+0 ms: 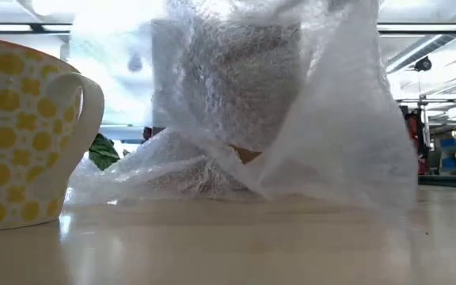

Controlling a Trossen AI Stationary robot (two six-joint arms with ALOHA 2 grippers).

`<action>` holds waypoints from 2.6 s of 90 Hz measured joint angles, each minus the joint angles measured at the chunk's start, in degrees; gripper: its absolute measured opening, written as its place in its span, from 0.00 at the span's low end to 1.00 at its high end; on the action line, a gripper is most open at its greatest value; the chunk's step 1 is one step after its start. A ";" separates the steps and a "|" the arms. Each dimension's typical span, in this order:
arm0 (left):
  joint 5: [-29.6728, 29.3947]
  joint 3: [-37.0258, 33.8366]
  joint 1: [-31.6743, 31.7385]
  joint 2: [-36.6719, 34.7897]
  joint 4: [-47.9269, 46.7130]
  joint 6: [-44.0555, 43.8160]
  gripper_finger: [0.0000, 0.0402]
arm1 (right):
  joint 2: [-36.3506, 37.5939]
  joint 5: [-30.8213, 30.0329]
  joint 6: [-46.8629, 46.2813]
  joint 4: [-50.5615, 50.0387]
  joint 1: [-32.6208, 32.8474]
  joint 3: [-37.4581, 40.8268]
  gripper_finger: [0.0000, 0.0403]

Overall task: Wrap mug
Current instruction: Wrap the blue mug with the right bubble wrap

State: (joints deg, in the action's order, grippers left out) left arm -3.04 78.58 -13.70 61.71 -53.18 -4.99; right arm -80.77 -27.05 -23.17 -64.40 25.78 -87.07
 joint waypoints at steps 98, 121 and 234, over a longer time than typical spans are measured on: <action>-2.44 -5.11 -6.16 -0.26 -2.16 -2.60 0.00 | 1.84 -5.67 1.36 -4.71 -6.87 8.21 0.43; -3.88 -5.11 -6.16 -0.25 -2.35 -2.50 0.00 | 1.86 16.38 3.54 14.10 -7.15 24.35 0.33; -14.20 5.93 -6.13 3.95 -18.97 -14.21 0.63 | 2.25 13.47 1.23 -0.24 -5.84 16.66 0.25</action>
State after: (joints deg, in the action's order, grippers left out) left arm -17.23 84.51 -19.84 65.67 -72.16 -19.21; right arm -78.52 -13.58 -21.94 -64.64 19.94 -70.41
